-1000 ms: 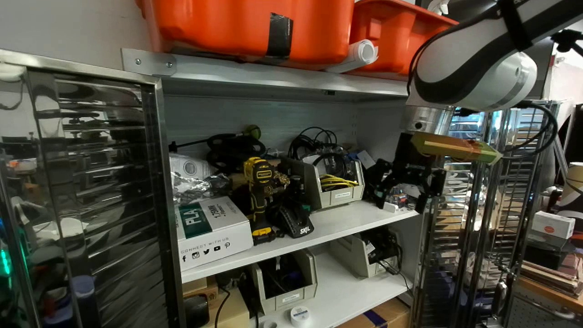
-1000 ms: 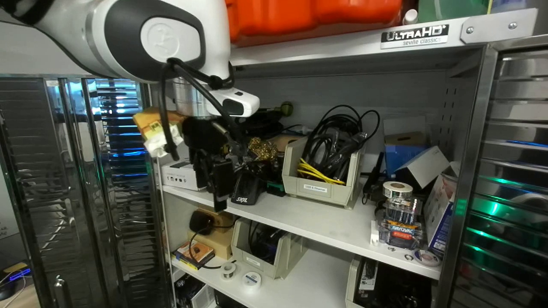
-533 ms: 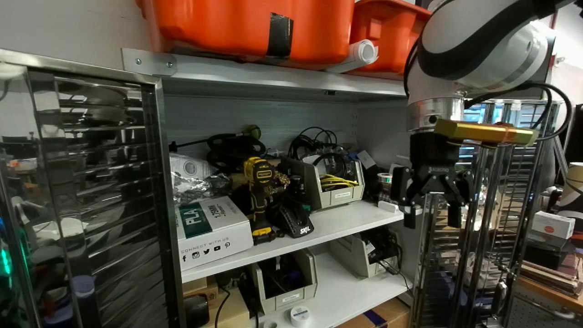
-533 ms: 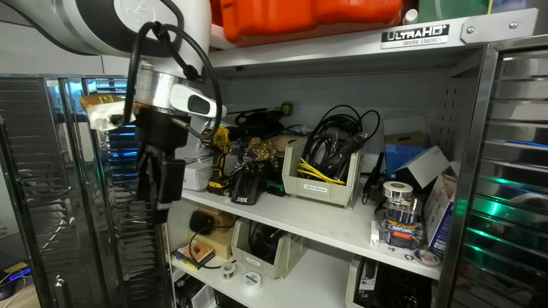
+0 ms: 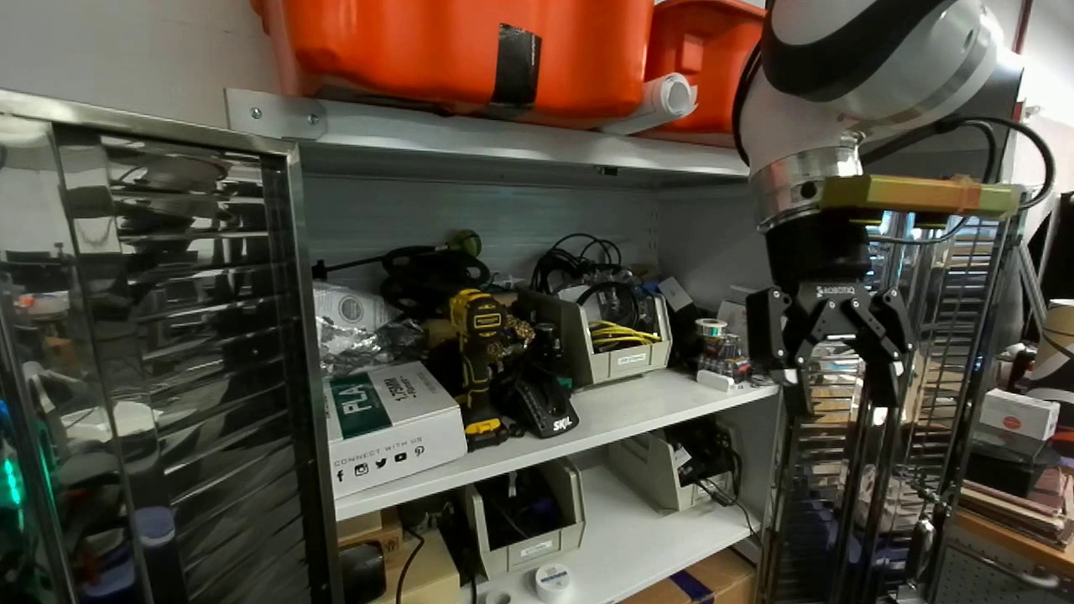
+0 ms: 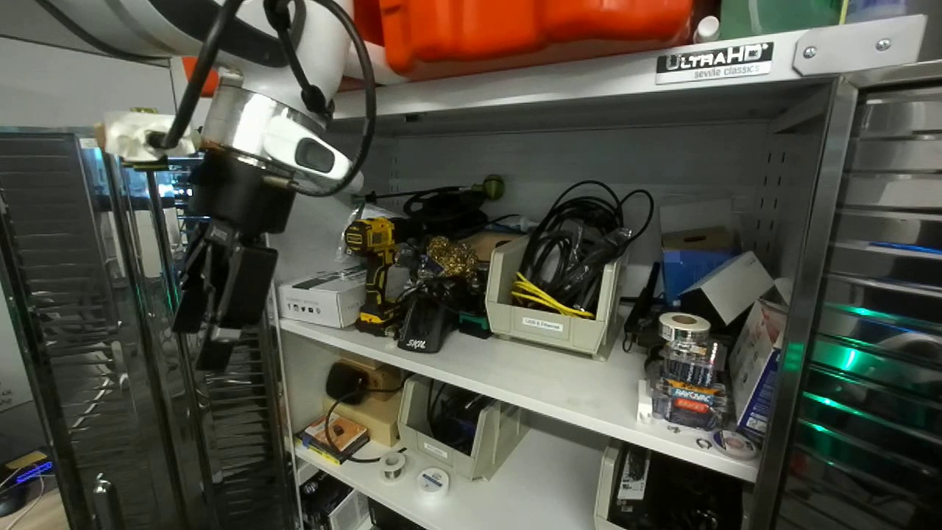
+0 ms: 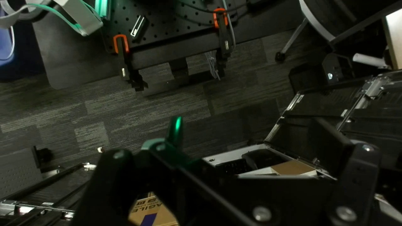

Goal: Pick up the black cable and put it in the object.

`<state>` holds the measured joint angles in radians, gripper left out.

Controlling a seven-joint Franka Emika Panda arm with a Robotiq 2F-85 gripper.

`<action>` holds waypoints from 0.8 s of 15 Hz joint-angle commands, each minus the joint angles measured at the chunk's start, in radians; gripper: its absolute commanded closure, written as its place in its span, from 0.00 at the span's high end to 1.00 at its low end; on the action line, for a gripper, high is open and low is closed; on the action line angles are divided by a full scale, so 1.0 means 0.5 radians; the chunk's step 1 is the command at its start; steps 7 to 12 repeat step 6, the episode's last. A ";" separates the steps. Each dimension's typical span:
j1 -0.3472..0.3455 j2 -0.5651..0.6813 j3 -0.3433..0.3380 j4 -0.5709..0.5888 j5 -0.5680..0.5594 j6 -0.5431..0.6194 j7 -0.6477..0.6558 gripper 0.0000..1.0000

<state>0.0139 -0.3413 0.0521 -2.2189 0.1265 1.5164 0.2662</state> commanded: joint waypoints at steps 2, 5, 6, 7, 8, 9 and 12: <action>-0.021 -0.017 -0.022 0.126 -0.037 -0.214 -0.082 1.00; -0.020 -0.002 -0.009 0.086 -0.012 -0.159 -0.038 1.00; -0.021 -0.002 -0.011 0.087 -0.013 -0.160 -0.043 1.00; -0.021 -0.002 -0.011 0.087 -0.013 -0.160 -0.043 1.00; -0.021 -0.002 -0.011 0.087 -0.013 -0.160 -0.043 1.00; -0.021 -0.002 -0.011 0.087 -0.013 -0.160 -0.043 1.00; -0.021 -0.002 -0.011 0.087 -0.013 -0.160 -0.043 1.00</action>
